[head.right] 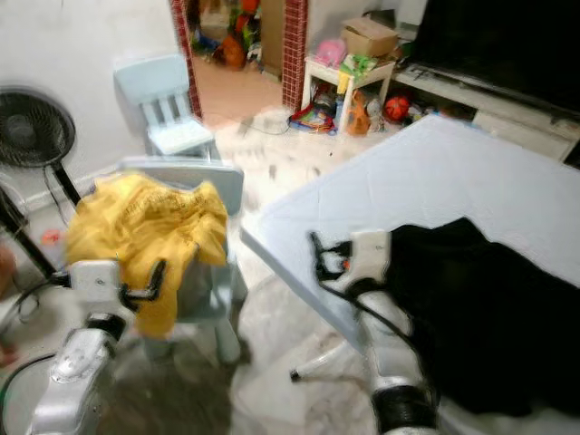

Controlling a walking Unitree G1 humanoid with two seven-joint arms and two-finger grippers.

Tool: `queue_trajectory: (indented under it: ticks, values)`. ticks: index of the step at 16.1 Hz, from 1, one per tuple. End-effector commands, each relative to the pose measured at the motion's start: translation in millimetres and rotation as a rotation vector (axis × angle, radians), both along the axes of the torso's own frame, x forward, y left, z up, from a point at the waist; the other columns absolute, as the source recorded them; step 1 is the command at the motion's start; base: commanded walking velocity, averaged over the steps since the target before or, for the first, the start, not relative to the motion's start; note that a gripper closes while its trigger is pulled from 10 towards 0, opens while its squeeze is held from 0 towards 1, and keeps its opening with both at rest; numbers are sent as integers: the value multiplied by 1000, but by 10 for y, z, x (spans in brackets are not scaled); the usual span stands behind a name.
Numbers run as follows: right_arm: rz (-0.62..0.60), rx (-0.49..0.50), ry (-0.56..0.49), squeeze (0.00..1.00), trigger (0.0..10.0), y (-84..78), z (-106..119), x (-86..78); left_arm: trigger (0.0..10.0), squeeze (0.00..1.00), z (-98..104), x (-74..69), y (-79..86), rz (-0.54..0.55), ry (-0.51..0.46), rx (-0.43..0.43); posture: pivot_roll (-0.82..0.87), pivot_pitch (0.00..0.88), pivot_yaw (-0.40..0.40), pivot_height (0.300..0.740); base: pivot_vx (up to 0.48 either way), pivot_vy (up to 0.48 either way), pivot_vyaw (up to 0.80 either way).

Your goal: Hang hanger

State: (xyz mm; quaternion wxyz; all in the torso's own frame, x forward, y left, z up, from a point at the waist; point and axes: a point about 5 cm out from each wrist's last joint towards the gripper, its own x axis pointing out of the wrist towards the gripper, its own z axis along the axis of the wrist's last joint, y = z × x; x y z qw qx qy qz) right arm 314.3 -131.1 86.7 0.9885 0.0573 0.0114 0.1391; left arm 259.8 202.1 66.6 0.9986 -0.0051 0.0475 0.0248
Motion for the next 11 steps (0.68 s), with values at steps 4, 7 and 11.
queue_trajectory:
  ticks: [4,7,11]
  values:
    - [-18,-9,4,0,10000,-85,7,15,10000,0,16,30,-50,-5,-2,-27,-50,0,-19,740,0,175,0]
    - [-18,-9,6,0,10000,-87,3,15,10000,0,9,32,-49,-7,0,-36,-51,0,-19,740,0,480,0]
    - [-18,-11,7,0,10000,-90,2,16,10000,0,8,31,-50,-9,2,-38,-51,0,-19,740,0,480,0]
